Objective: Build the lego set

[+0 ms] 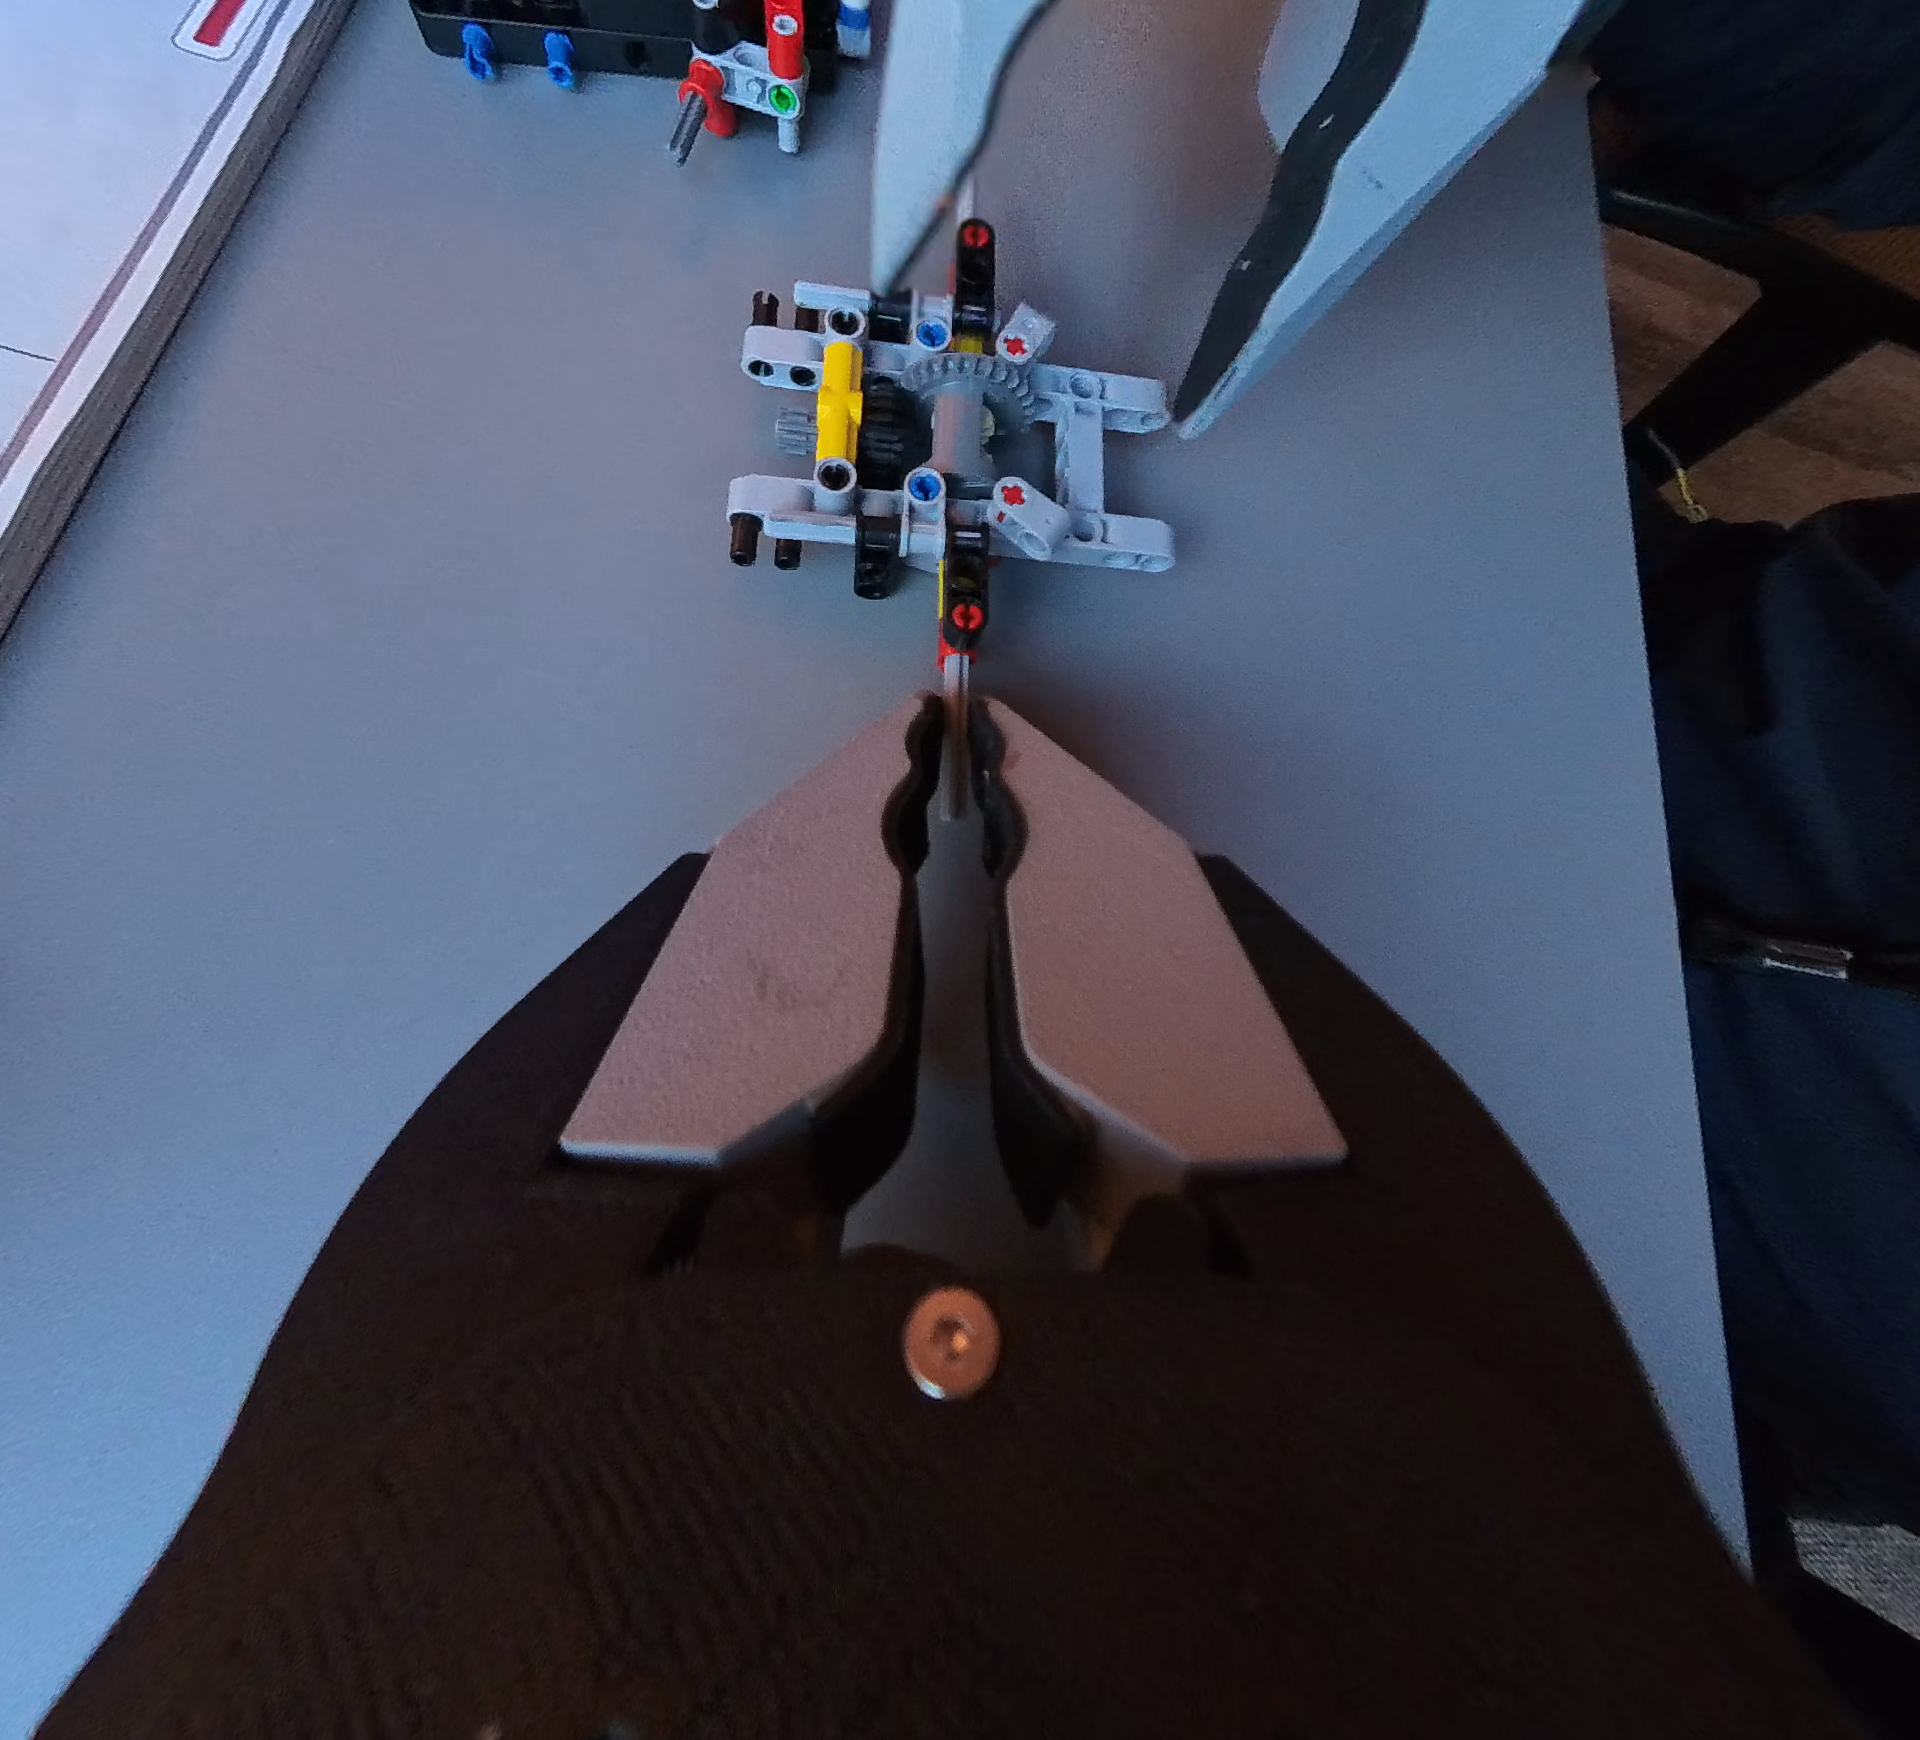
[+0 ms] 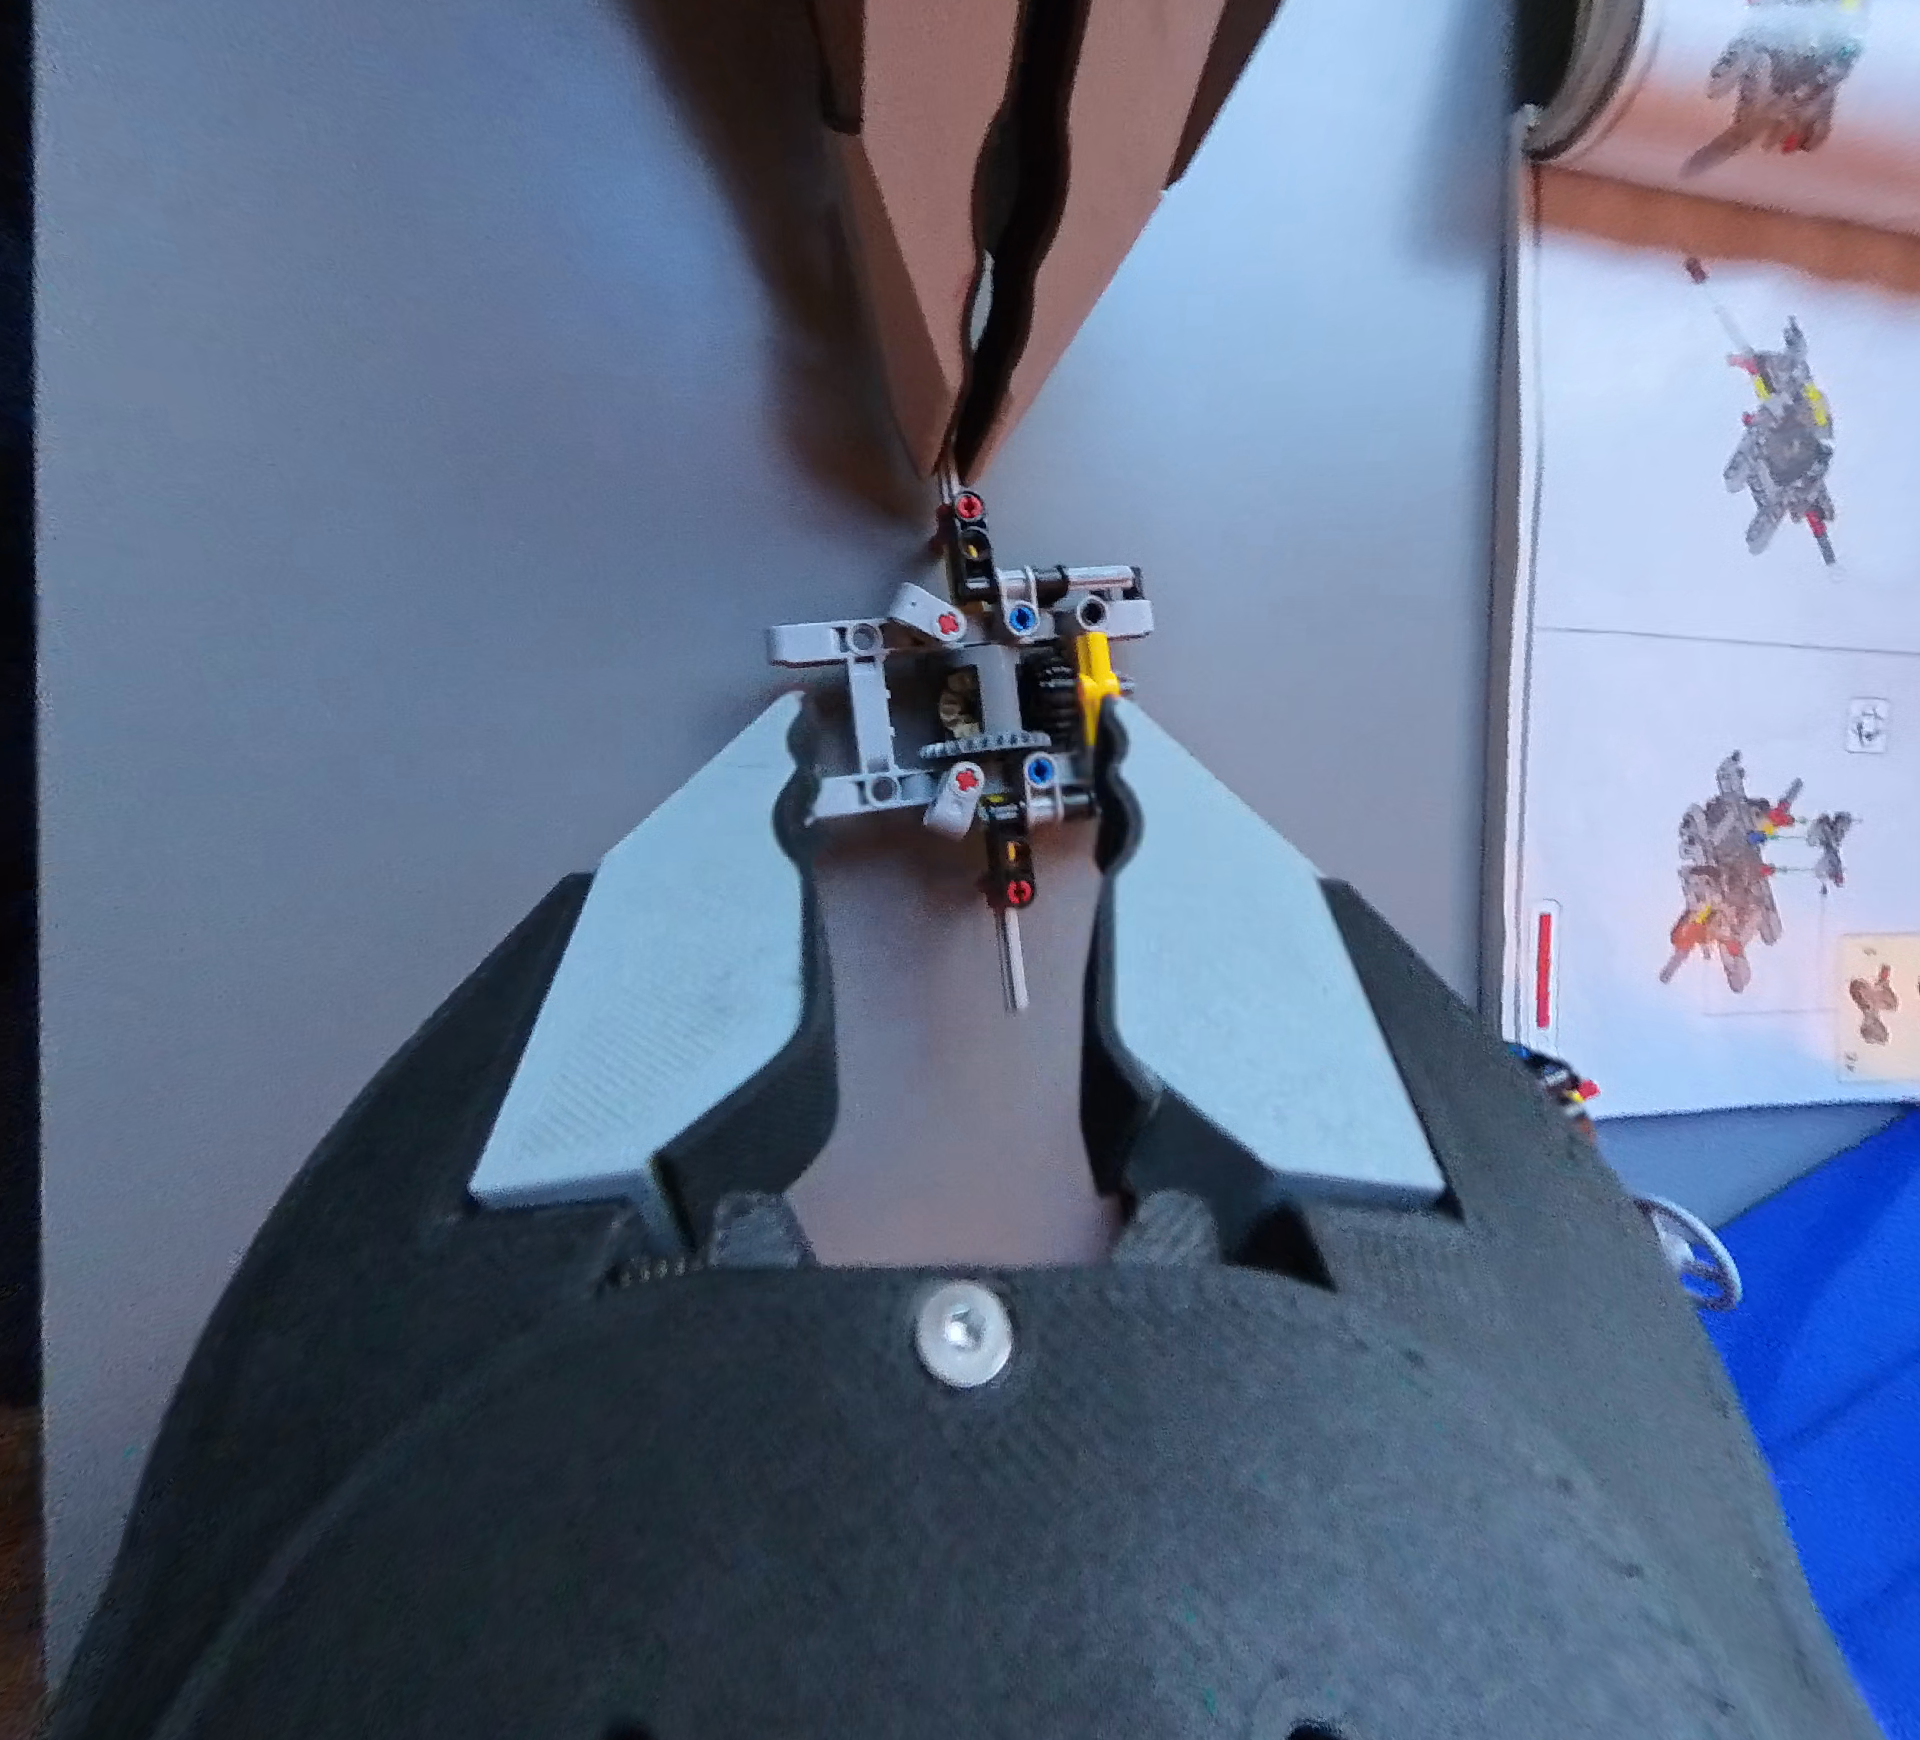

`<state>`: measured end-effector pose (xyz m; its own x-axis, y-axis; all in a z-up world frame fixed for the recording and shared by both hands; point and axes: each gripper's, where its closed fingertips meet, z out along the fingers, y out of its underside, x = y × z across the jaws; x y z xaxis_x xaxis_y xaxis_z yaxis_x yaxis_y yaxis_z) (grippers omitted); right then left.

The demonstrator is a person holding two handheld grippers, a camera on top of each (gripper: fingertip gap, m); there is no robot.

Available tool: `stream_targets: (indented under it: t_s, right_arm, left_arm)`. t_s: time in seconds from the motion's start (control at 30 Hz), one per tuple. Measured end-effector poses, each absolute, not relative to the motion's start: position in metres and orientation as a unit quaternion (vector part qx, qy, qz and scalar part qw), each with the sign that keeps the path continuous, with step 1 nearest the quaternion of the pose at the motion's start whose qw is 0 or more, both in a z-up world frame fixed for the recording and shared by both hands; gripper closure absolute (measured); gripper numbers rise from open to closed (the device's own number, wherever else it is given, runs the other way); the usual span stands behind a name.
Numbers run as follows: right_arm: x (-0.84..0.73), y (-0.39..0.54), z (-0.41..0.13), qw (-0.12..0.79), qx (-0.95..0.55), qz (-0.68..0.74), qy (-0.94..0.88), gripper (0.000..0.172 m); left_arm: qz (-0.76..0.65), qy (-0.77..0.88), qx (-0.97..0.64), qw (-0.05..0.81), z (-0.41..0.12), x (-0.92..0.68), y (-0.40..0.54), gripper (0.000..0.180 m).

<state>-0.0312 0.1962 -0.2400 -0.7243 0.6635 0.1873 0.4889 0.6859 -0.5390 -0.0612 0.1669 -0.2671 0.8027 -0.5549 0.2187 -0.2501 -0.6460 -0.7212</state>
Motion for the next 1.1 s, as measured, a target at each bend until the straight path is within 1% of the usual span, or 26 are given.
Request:
stream_targets:
  t_s: [0.1, 0.3, 0.37, 0.43, 0.47, 0.6, 0.87, 1.1]
  right_arm:
    - [-0.033, 0.205, -0.246, 0.184, -0.348, 0.233, -0.889, 0.102]
    - [-0.039, 0.208, -0.27, 0.144, -0.343, 0.242, -0.896, 0.09]
    - [-0.04, 0.205, -0.274, 0.14, -0.322, 0.238, -0.906, 0.091]
    - [-0.04, 0.2, -0.274, 0.138, -0.3, 0.235, -0.914, 0.103]
    - [-0.041, 0.199, -0.274, 0.138, -0.292, 0.231, -0.918, 0.105]
    - [-0.042, 0.199, -0.274, 0.119, -0.285, 0.232, -0.922, 0.106]
    - [-0.047, 0.198, -0.274, 0.118, -0.293, 0.267, -0.911, 0.106]
    - [-0.048, 0.194, -0.273, 0.113, -0.285, 0.274, -0.911, 0.106]
  left_arm:
    - [-0.215, 0.229, -0.881, 0.354, -0.267, -0.061, 0.167, 0.178]
    - [-0.215, 0.236, -0.879, 0.354, -0.267, -0.059, 0.167, 0.179]
    - [-0.214, 0.237, -0.879, 0.354, -0.267, -0.059, 0.166, 0.178]
    - [-0.215, 0.239, -0.878, 0.354, -0.267, -0.058, 0.166, 0.178]
    - [-0.216, 0.24, -0.878, 0.352, -0.267, -0.058, 0.166, 0.179]
    - [-0.21, 0.247, -0.878, 0.353, -0.267, -0.059, 0.165, 0.179]
    - [-0.216, 0.246, -0.879, 0.347, -0.267, -0.062, 0.166, 0.179]
    - [-0.192, 0.258, -0.888, 0.329, -0.267, -0.06, 0.165, 0.179]
